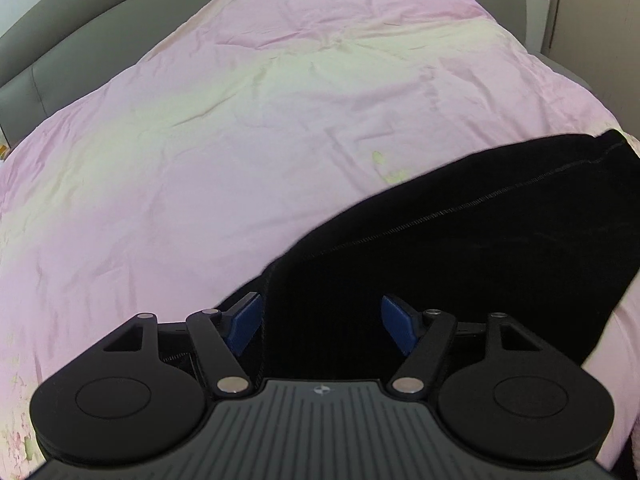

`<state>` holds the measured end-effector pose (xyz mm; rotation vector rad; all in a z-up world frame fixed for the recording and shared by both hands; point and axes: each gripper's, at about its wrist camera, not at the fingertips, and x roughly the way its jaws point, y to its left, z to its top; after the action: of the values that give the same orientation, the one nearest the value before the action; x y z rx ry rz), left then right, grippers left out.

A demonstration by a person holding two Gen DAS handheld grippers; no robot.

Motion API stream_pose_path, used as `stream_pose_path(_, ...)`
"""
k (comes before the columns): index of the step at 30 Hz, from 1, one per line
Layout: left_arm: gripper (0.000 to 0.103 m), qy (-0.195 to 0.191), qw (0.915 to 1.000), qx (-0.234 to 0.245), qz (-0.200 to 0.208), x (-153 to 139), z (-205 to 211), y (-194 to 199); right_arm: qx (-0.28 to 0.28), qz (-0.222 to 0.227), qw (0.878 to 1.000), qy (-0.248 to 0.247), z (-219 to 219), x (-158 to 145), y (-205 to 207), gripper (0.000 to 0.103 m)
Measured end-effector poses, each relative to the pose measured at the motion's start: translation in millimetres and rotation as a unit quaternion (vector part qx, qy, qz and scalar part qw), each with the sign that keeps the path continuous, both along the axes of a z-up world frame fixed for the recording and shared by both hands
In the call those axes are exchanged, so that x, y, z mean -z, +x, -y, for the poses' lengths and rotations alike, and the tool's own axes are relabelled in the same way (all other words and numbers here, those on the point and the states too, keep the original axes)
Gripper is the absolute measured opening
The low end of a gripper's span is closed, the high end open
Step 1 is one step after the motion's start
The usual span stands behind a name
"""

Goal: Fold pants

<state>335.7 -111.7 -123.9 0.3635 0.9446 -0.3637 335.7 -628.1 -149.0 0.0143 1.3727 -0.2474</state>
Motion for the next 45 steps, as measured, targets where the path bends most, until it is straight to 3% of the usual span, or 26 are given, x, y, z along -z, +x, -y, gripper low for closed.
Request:
stream_pose_path(5, 0.08, 0.008, 0.9991, 0.014, -0.039, 12, -1, -54, 0.053, 0.023, 0.997, 0.044, 15, 7, -25, 0.053)
stream_pose_path(10, 0.08, 0.017, 0.997, -0.008, -0.075, 33, -8, -93, 0.114, 0.05, 0.989, 0.081, 27, 12, -38, 0.05)
stream_pose_path(18, 0.08, 0.058, 0.9966, -0.022, -0.055, 44, -4, -120, 0.118, 0.112, 0.982, 0.093, 23, -22, -55, 0.041)
stream_pose_path(21, 0.081, 0.061, 0.9964, -0.031, -0.051, 45, -1, -122, 0.126, 0.13, 0.977, 0.114, 25, -30, -62, 0.028)
stream_pose_path(25, 0.081, 0.064, 0.9959, -0.038, -0.05, 52, -3, -124, 0.161, 0.114, 0.971, 0.137, 35, -18, -65, 0.03)
stream_pose_path(28, 0.081, 0.059, 0.9959, -0.044, -0.052, 56, -6, -122, 0.208, 0.111, 0.956, 0.175, 46, 8, -67, 0.038)
stream_pose_path(31, 0.081, 0.055, 0.9957, -0.05, -0.056, 58, -5, -120, 0.251, 0.124, 0.939, 0.202, 53, 26, -66, 0.037)
stream_pose_path(34, 0.068, 0.056, 0.9951, -0.058, -0.057, 58, -5, -118, 0.26, 0.125, 0.938, 0.192, 48, 24, -66, 0.017)
stream_pose_path(39, 0.029, 0.031, 0.9951, -0.067, -0.066, 53, -10, -115, 0.234, 0.163, 0.945, 0.159, 48, -16, -76, 0.009)
stream_pose_path(42, 0.019, 0.009, 0.9959, -0.059, -0.069, 48, -8, -117, 0.225, 0.157, 0.952, 0.136, 57, -24, -84, 0.009)
stream_pose_path(45, 0.019, 0.02, 0.9962, -0.05, -0.069, 51, -4, -118, 0.243, 0.135, 0.951, 0.138, 66, -8, -94, 0.009)
